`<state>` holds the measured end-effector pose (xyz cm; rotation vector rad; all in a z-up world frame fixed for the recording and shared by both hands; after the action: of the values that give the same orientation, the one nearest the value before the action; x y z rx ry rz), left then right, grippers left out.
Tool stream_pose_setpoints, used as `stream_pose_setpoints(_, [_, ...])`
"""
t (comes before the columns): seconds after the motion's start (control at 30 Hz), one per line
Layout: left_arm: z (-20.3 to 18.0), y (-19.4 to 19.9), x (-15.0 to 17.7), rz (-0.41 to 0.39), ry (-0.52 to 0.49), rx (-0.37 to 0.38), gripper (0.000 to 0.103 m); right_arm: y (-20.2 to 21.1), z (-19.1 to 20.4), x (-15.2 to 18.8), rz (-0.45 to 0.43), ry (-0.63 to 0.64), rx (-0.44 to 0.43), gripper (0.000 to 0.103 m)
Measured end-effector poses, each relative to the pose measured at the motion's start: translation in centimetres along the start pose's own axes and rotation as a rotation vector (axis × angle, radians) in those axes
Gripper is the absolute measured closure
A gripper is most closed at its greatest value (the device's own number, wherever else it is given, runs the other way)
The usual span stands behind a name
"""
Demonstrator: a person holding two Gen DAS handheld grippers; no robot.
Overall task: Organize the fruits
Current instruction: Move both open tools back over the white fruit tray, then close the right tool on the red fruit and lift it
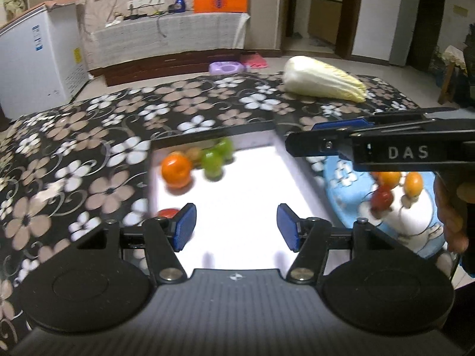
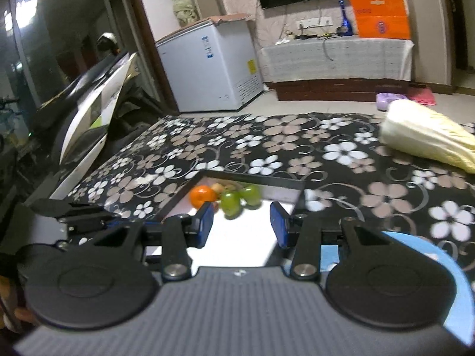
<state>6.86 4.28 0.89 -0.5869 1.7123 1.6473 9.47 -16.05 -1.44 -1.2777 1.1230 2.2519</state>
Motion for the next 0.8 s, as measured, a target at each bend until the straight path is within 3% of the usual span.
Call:
stream_pose_setpoints(0.33, [2.3, 1.2, 1.4, 0.016, -0.016, 0.001, 0.036, -5.5, 3.6, 0.5, 0.111, 0.06, -0.051, 0.058])
stream_pose_setpoints(0.57, [2.9, 1.9, 3.1, 0.04, -0.066, 0.035, 0.035, -8.6, 6.2, 1.5, 0.252, 0.242, -0.106, 0.059])
stream_pose_setpoints(0.8, [3.8, 2.5, 4.0, 0.052, -0.082, 0.074, 0.034, -10.4, 7.9, 2.3, 0.3, 0.363, -0.098, 0.058])
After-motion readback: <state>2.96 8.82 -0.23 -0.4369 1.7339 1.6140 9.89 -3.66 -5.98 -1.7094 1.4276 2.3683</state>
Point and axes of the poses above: each gripper's, at about its wrist camera, not at the fingertips, and y roughly against the way its jaws point, z to its left, x to its underside, the point moved 1 cm from there along -y, roughly the way its jaws point, and after that the axes turned 4 degrees about -x, right-handed, at the moved point
